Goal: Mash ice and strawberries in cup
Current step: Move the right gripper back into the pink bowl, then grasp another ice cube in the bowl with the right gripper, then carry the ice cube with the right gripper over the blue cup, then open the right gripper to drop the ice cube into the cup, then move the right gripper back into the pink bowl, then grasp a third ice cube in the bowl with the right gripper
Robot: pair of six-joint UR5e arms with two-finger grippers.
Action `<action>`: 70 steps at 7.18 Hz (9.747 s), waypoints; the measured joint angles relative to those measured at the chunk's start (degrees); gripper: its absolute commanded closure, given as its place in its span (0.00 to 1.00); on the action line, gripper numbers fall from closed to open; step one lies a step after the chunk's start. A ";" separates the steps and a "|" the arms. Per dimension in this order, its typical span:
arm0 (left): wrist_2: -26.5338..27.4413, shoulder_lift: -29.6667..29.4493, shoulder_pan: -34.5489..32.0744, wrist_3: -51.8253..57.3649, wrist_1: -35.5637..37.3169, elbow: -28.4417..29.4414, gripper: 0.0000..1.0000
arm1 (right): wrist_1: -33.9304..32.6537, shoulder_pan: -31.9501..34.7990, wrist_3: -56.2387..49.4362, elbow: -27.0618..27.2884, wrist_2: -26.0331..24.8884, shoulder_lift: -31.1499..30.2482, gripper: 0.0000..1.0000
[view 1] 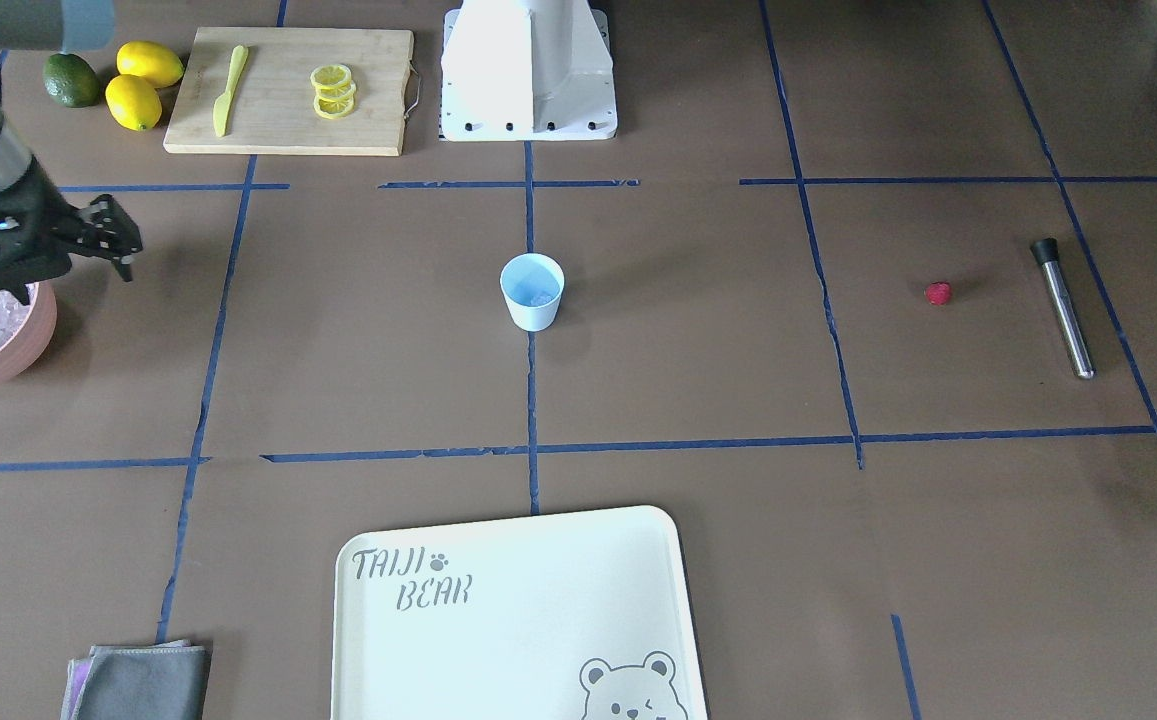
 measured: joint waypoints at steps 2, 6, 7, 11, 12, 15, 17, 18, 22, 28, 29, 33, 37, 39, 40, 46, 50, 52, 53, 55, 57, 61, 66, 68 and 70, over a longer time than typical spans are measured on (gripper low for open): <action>0.00 0.00 0.00 0.00 0.01 -0.06 0.00 | 10.69 4.16 -4.70 -0.57 2.97 -10.99 0.01; 0.00 0.08 0.00 0.00 0.00 -0.06 0.00 | 25.52 5.43 -0.94 -7.22 3.76 -19.26 0.03; 0.00 0.08 0.00 0.00 -0.04 0.01 0.00 | 29.92 5.38 1.86 -9.89 3.72 -19.22 0.04; 0.00 0.09 0.00 0.00 -0.07 0.10 0.00 | 37.01 4.55 4.88 -15.01 4.00 -18.32 0.08; 0.00 0.08 0.00 0.00 -0.07 0.10 0.00 | 37.09 3.93 4.80 -15.02 4.05 -18.28 0.10; 0.00 0.09 0.01 0.00 -0.07 0.17 0.00 | 37.07 3.04 4.46 -14.97 4.13 -18.35 0.50; 0.00 0.09 0.03 0.00 -0.07 0.19 0.00 | 37.07 3.05 4.24 -14.81 4.11 -18.39 0.96; 0.00 0.08 0.01 0.00 -0.07 0.19 0.00 | 37.07 3.09 4.14 -14.71 4.17 -18.47 0.97; 0.00 0.14 0.08 0.00 0.01 0.19 0.00 | 36.97 3.27 4.08 -14.01 4.33 -18.83 1.00; -0.09 0.17 0.09 0.00 0.27 0.19 0.00 | 3.32 5.96 5.45 7.41 7.02 -5.63 1.00; -0.09 0.19 0.09 0.00 0.32 0.17 0.00 | -1.60 4.67 8.96 8.44 6.59 0.06 1.00; -0.01 0.18 0.09 0.00 -0.05 0.24 0.00 | -13.37 -12.51 33.55 4.19 -3.90 23.75 1.00; 0.03 0.09 0.17 0.00 -0.07 0.36 0.00 | -12.48 -25.49 50.40 -13.73 -14.28 42.53 1.00; 0.02 0.09 0.17 0.00 -0.07 0.36 0.00 | -6.03 -29.40 54.31 -22.17 -18.11 45.89 1.00; 0.01 0.09 0.17 0.00 -0.07 0.36 0.00 | -4.11 -30.40 55.07 -25.01 -19.02 46.83 1.00; 0.00 0.09 0.43 -0.07 -0.08 0.55 0.00 | -2.94 -32.26 55.33 -27.19 -19.62 46.67 0.01; 0.00 0.09 0.44 0.00 -0.07 0.78 0.00 | -2.84 -32.29 55.48 -26.27 -19.64 46.74 0.01; 0.00 0.09 0.44 0.00 -0.07 0.80 0.00 | -2.87 -32.07 55.24 -25.47 -19.52 46.41 0.01; 0.00 0.09 0.44 0.00 -0.07 0.81 0.00 | -2.97 -31.32 54.73 -23.47 -19.18 45.00 0.01; 0.00 0.09 0.44 0.00 -0.07 0.81 0.00 | -3.13 -26.20 49.18 -15.73 -15.36 37.94 0.01; 0.00 0.12 0.44 0.00 -0.01 0.87 0.00 | -3.08 -17.80 36.05 -7.80 -8.54 27.02 0.01; 0.07 0.09 0.44 0.00 -0.07 0.89 0.00 | -2.53 1.90 -0.06 -0.33 2.34 3.79 0.02; -0.02 0.09 0.44 0.00 -0.07 0.81 0.00 | 14.67 10.21 -13.85 -5.98 5.20 -11.65 0.08; -0.02 0.09 0.50 0.00 -0.07 0.80 0.00 | 17.77 10.23 -13.72 -10.05 4.63 -12.47 0.12; 0.00 0.09 0.52 0.00 -0.07 0.80 0.00 | 18.45 9.82 -13.18 -13.16 4.39 -11.92 0.15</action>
